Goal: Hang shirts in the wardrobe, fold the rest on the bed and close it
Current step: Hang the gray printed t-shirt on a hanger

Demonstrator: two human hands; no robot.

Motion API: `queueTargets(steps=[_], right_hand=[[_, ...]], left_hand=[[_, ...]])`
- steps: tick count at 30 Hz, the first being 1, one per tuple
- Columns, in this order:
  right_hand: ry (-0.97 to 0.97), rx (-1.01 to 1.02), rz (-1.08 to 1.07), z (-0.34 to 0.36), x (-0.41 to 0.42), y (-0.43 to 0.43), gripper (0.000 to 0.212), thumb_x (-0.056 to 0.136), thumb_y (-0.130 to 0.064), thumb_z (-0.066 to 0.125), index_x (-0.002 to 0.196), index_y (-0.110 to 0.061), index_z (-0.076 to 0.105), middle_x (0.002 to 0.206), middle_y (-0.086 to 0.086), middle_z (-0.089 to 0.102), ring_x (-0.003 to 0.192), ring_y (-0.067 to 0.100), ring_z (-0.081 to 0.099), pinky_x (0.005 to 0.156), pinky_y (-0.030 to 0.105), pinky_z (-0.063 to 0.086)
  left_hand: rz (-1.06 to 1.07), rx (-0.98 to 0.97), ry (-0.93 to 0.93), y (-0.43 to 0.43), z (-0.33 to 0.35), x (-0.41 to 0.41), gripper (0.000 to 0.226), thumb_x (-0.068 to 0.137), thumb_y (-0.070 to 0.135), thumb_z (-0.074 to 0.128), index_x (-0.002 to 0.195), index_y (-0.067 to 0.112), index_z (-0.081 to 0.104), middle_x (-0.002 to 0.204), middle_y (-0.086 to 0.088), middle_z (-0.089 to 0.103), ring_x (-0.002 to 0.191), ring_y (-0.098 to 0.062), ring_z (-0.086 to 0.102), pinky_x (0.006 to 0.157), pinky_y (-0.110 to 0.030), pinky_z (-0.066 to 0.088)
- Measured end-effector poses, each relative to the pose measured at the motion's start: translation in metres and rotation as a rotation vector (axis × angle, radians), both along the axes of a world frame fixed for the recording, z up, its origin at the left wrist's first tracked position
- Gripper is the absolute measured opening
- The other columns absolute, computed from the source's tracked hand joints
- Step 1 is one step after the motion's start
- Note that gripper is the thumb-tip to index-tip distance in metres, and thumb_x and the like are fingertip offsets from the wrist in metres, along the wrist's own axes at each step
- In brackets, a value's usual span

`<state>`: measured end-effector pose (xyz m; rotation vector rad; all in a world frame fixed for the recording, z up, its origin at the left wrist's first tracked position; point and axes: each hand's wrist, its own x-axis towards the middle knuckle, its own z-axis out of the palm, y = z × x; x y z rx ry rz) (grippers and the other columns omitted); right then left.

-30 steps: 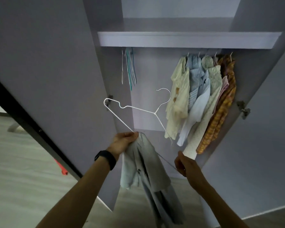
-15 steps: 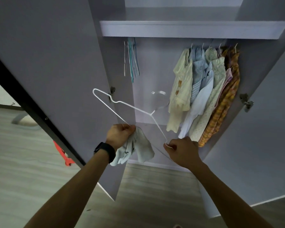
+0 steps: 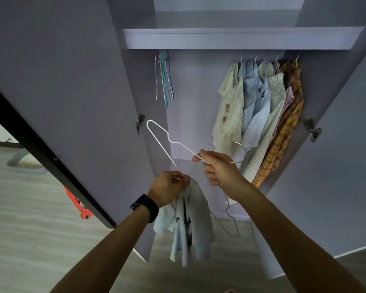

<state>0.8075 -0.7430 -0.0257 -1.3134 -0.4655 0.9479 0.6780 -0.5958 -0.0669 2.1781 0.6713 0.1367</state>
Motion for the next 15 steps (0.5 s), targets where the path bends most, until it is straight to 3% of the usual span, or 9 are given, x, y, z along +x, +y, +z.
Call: queueTargets(steps=[2, 4, 7, 11, 13, 15], right_hand=[[-0.084, -0.085, -0.183, -0.002, 0.002, 0.001, 0.033, 0.103, -0.032, 0.055, 0.077, -0.016, 0.069, 0.044, -0.009, 0.041, 0.032, 0.002, 0.031, 0.034, 0.013, 0.026], [-0.102, -0.141, -0.346, -0.007, 0.002, -0.008, 0.034, 0.099, -0.039, 0.06, 0.071, -0.02, 0.063, 0.045, -0.012, 0.044, 0.032, 0.002, 0.036, 0.036, 0.016, 0.029], [-0.348, -0.216, -0.498, -0.022, -0.002, -0.023, 0.031, 0.087, -0.049, 0.071, 0.074, -0.023, 0.062, 0.056, -0.015, 0.056, 0.051, 0.0, 0.053, 0.059, 0.023, 0.04], [-0.55, -0.224, -0.237, -0.038, -0.02, -0.018, 0.052, 0.073, -0.052, 0.083, 0.11, -0.025, 0.061, 0.102, -0.014, 0.071, 0.098, 0.002, 0.066, 0.084, 0.022, 0.051], [-0.567, -0.238, -0.185, -0.037, -0.022, -0.012, 0.046, 0.077, -0.047, 0.082, 0.114, -0.026, 0.065, 0.101, -0.011, 0.073, 0.097, 0.004, 0.068, 0.086, 0.023, 0.052], [-0.622, -0.222, -0.204, -0.034, -0.02, -0.009, 0.017, 0.083, -0.04, 0.08, 0.096, -0.029, 0.074, 0.088, -0.014, 0.074, 0.085, 0.003, 0.068, 0.078, 0.02, 0.05]], left_hand=[[0.025, -0.089, -0.058, 0.002, 0.001, 0.0, 0.015, 0.093, 0.046, 0.064, 0.095, 0.034, 0.072, 0.087, 0.026, 0.067, 0.083, 0.009, 0.061, 0.066, -0.001, 0.04], [0.048, -0.196, -0.138, 0.006, 0.003, -0.001, 0.007, 0.092, 0.039, 0.069, 0.09, 0.035, 0.074, 0.083, 0.028, 0.071, 0.081, 0.014, 0.063, 0.066, 0.001, 0.042], [0.073, -0.332, -0.213, 0.012, 0.01, 0.001, 0.01, 0.088, 0.039, 0.074, 0.087, 0.029, 0.077, 0.085, 0.02, 0.075, 0.079, 0.007, 0.068, 0.068, -0.005, 0.048], [-0.062, -0.446, -0.243, 0.009, 0.024, 0.008, 0.025, 0.083, 0.034, 0.078, 0.094, 0.012, 0.076, 0.092, 0.002, 0.077, 0.09, -0.01, 0.073, 0.082, -0.018, 0.055], [-0.079, -0.479, -0.325, 0.006, 0.027, 0.01, 0.018, 0.083, 0.021, 0.078, 0.093, 0.006, 0.077, 0.091, -0.002, 0.078, 0.088, -0.013, 0.073, 0.08, -0.017, 0.053], [-0.039, -0.493, -0.389, 0.006, 0.028, 0.006, 0.012, 0.083, 0.014, 0.079, 0.092, 0.007, 0.079, 0.09, -0.001, 0.078, 0.087, -0.011, 0.074, 0.079, -0.015, 0.053]])
